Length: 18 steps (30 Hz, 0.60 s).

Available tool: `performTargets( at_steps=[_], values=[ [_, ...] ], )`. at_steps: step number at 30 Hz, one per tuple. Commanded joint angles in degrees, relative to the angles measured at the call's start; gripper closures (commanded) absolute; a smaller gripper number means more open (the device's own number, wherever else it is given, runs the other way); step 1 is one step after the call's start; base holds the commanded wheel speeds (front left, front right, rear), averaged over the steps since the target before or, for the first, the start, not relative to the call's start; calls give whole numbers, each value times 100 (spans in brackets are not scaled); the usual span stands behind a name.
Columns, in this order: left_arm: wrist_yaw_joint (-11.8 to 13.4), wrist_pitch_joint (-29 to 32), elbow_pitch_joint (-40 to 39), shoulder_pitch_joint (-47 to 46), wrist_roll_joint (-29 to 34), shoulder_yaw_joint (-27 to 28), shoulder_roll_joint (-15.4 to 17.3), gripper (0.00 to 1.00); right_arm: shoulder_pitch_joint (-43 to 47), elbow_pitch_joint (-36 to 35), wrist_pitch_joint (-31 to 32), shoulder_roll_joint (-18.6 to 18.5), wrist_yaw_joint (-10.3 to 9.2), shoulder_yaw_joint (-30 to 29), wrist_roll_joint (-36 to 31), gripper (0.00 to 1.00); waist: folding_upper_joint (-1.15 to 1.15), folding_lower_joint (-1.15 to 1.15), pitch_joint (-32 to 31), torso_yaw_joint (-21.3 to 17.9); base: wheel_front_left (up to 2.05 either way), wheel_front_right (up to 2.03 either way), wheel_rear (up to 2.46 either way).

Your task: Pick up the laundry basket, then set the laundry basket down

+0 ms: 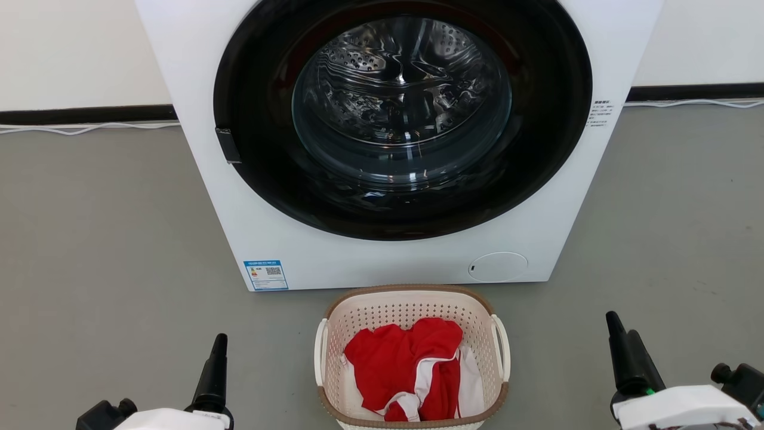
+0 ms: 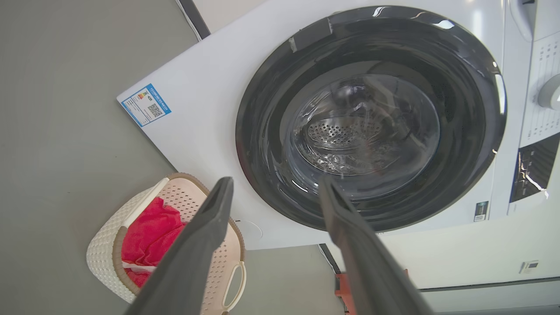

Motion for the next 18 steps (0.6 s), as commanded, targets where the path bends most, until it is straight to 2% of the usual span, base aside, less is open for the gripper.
performTargets(
  at_steps=[1,18],
  values=[
    [12,-67,-183,-91,235,49,49,0,-49,-191,-113,-75,21,79,-279,0,0,0,2,-4,0,0,0],
    [77,-353,-286,42,1861,42,63,0,-5,-111,-399,-191,27,237,-1722,0,0,0,-15,-5,0,0,0]
  ],
)
